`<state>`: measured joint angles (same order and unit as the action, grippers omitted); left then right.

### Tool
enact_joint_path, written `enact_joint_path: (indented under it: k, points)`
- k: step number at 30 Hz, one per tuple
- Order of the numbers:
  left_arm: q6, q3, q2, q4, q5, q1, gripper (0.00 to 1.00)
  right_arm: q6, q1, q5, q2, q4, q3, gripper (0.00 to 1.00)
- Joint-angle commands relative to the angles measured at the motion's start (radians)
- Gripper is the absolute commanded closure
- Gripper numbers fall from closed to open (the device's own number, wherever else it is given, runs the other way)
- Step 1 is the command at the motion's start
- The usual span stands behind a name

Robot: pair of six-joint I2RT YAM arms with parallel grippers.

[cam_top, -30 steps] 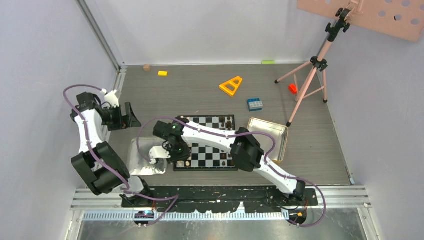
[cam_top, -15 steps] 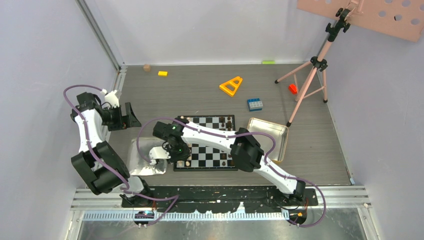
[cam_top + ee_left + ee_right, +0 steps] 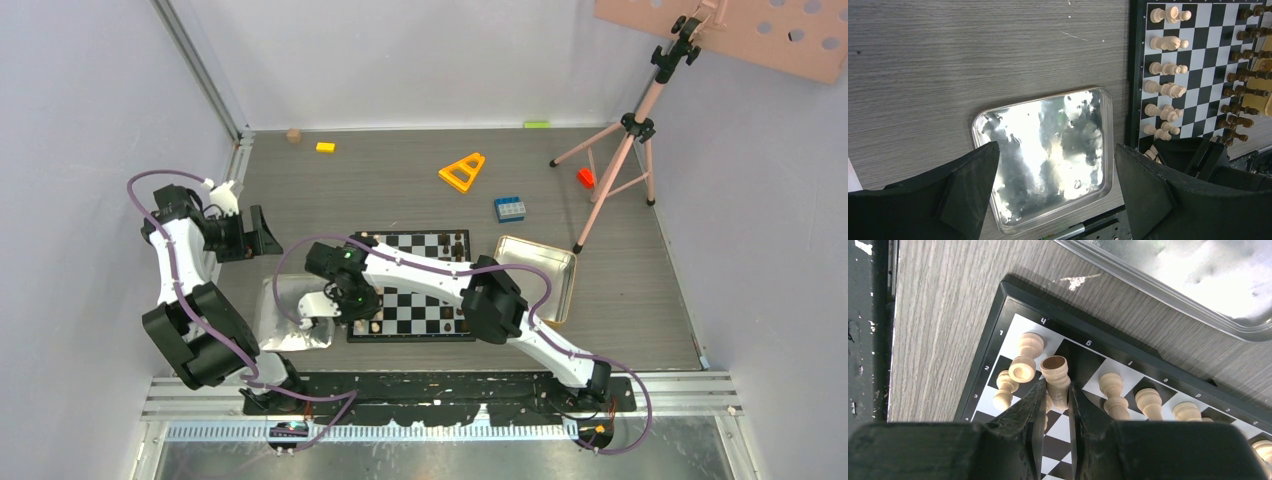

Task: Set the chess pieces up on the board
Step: Pick up the chess piece from the chessboard.

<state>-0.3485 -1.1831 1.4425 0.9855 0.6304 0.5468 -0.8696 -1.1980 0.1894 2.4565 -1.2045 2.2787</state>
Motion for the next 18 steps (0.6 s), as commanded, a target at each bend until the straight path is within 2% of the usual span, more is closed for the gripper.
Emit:
enact_joint_path:
  k: [1, 18]
  points:
    - [-0.015, -0.035, -0.002, 0.017, 0.030, 0.011, 0.12, -0.010, -0.005, -0.018, -0.026, -0.005, 0.049, 0.90]
    - [-0.009, -0.045, -0.003, 0.025, 0.041, 0.010, 0.12, 0.017, -0.003, -0.028, -0.044, -0.014, 0.087, 0.92]
